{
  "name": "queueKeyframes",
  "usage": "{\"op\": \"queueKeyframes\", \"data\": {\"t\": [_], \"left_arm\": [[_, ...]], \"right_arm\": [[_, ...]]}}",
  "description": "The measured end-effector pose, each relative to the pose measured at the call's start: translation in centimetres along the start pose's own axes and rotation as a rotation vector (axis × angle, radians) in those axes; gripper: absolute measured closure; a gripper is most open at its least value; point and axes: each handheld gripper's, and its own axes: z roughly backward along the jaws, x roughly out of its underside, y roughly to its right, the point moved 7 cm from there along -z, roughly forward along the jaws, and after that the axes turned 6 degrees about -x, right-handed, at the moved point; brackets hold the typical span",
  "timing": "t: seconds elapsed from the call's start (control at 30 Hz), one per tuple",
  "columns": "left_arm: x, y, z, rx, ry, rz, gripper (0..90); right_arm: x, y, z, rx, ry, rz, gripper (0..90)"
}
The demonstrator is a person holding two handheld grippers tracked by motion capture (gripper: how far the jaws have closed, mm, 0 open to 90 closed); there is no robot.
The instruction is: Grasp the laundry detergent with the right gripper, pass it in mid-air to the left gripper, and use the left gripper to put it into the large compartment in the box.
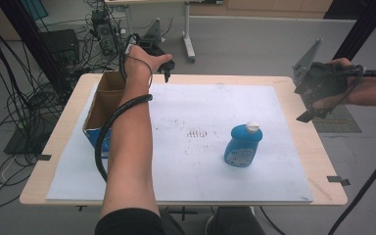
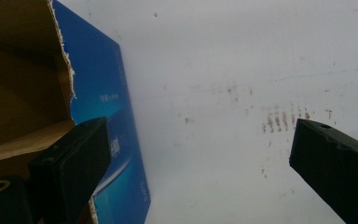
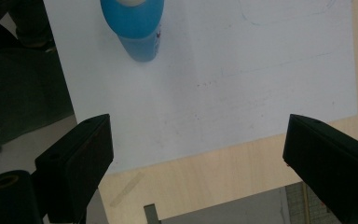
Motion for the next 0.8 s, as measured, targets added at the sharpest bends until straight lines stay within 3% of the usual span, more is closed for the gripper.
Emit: {"op": "queueKeyframes", "data": {"t": [0.47,0.8], "left_arm": [[0.6,-0.4,0.9,-0.005,0.021,-0.016,6.0],[1.2,-0.7,0.8,-0.004,0.016,-0.020,6.0]], "right_arm": [[1.1,-0.3,-1.5,-0.011,0.016,-0.021,7.1],[2.0,-0.7,-3.2,-0.023,0.080,-0.046,6.6]]}}
